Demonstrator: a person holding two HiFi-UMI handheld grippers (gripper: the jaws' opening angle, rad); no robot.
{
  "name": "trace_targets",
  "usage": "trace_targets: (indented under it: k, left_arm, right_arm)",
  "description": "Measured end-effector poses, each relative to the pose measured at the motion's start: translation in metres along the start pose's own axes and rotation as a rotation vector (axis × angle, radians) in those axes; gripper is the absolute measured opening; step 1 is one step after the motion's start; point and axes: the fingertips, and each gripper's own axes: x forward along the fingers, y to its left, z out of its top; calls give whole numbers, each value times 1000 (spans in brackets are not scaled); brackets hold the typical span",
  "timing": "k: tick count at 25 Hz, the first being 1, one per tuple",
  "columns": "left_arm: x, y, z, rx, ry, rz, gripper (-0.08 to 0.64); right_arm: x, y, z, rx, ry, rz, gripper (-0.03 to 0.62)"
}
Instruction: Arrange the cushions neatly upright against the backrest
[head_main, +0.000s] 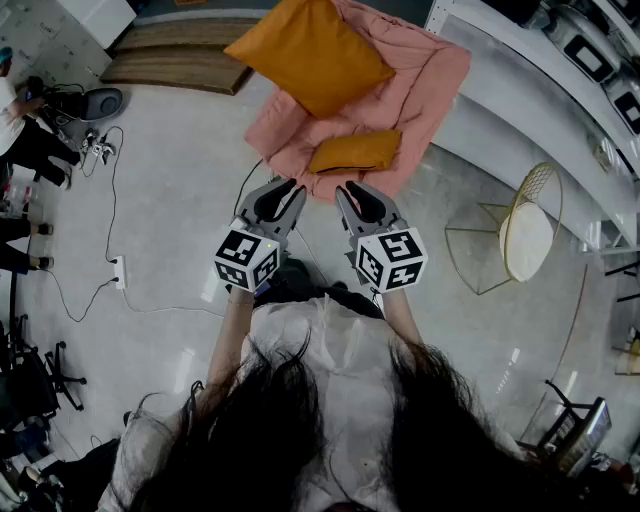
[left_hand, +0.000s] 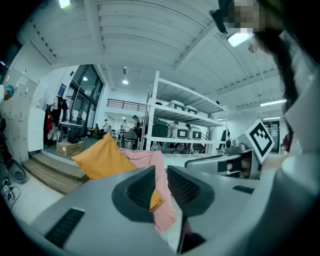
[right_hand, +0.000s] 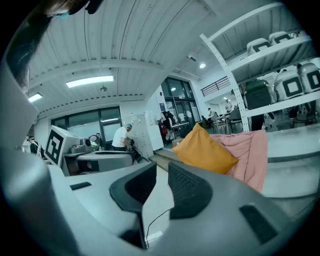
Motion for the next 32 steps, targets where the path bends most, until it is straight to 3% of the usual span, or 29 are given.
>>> trace_targets:
  k: [20, 25, 32]
  left_arm:
    - [-12, 3, -9, -12, 31, 38, 84]
    - [-6, 32, -10, -33, 32, 50, 84]
    - [31, 104, -6, -37, 46, 37, 84]
  right_arm:
    - [-1, -6, -22, 94, 24, 23, 83]
    - [24, -9, -23, 108, 42, 28, 83]
    - [78, -33, -20, 123, 75, -20, 83]
